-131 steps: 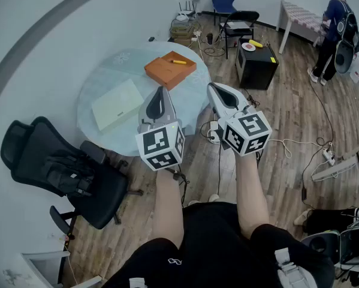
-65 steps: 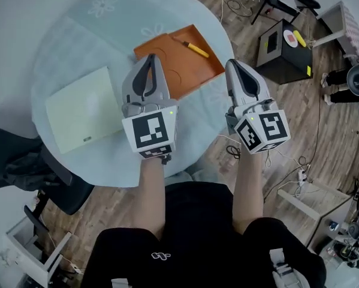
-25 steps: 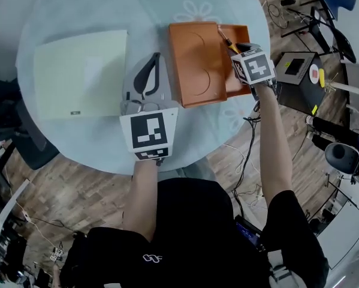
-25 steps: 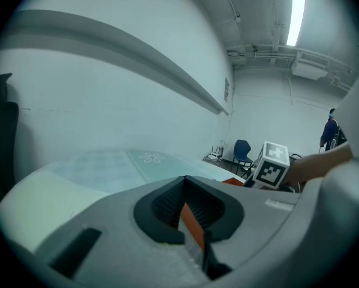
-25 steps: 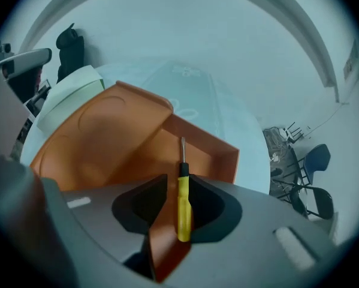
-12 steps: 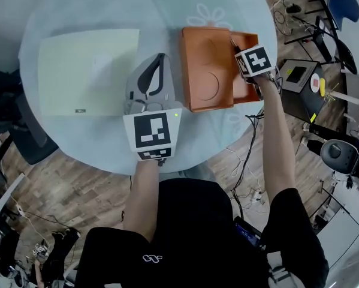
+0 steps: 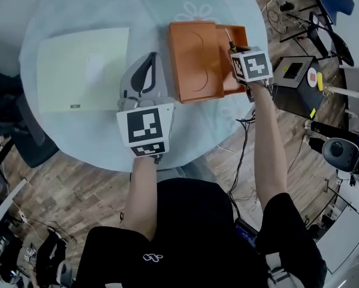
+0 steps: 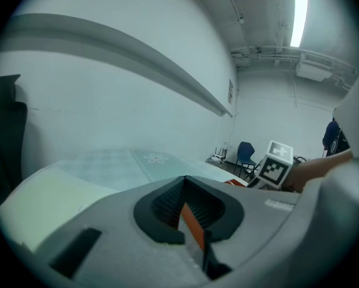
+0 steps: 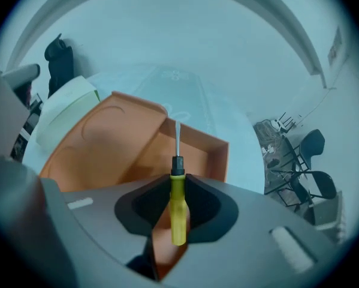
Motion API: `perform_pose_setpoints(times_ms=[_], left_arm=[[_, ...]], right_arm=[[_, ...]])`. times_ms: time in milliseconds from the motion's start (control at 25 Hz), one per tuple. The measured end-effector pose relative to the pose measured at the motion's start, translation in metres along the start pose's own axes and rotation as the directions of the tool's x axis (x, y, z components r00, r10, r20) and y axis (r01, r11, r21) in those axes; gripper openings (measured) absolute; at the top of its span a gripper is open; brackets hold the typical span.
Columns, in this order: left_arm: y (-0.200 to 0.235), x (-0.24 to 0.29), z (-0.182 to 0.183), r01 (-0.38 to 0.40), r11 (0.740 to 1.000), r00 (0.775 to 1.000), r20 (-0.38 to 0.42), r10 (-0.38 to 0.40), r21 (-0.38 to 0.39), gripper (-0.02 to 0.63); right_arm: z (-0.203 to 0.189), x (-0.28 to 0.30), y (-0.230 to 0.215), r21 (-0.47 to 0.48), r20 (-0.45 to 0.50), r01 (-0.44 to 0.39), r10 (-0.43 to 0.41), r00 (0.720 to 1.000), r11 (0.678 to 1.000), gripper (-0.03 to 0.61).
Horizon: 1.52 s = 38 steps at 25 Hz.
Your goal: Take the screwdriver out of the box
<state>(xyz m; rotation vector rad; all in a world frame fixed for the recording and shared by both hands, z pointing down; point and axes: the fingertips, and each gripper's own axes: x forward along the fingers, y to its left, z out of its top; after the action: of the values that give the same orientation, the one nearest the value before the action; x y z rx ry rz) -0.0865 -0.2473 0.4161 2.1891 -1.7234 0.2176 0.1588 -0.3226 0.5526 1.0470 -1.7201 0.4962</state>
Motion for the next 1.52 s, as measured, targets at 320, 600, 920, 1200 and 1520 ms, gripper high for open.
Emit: perform_pose_setpoints(times_ms=[320, 600, 920, 1200, 1520], left_arm=[[-0.056, -0.030, 0.032, 0.029, 0.998, 0.997, 0.071, -0.032, 0.047, 0.003], [-0.099, -0.055, 0.069, 0.045, 0.996, 0.985, 0.162, -0.057, 0.080, 0.003], [-0.171, -0.090, 0.124, 0.094, 0.986, 0.946, 0.296, -0.132, 0.138, 0.003], [-0.189, -0.112, 0.147, 0.063, 0.981, 0.931, 0.342, -0.123, 0.182, 0.003], [-0.205, -0.110, 0.151, 0.070, 0.972, 0.929, 0.340, -0.145, 0.224, 0.002]], right_arm=[[0.024, -0.120, 0.028, 0.097, 0.474, -0.133, 0.072, 0.878, 0.986, 0.091], [0.028, -0.223, 0.027, 0.186, 0.696, -0.171, -0.007, 0.718, 0.968, 0.091], [0.007, -0.332, 0.015, 0.198, 0.865, -0.260, -0.043, 0.501, 0.945, 0.092], [-0.017, -0.364, 0.011, 0.170, 0.915, -0.306, -0.035, 0.401, 0.937, 0.092], [-0.018, -0.372, 0.006, 0.156, 0.931, -0.313, -0.035, 0.362, 0.937, 0.092]])
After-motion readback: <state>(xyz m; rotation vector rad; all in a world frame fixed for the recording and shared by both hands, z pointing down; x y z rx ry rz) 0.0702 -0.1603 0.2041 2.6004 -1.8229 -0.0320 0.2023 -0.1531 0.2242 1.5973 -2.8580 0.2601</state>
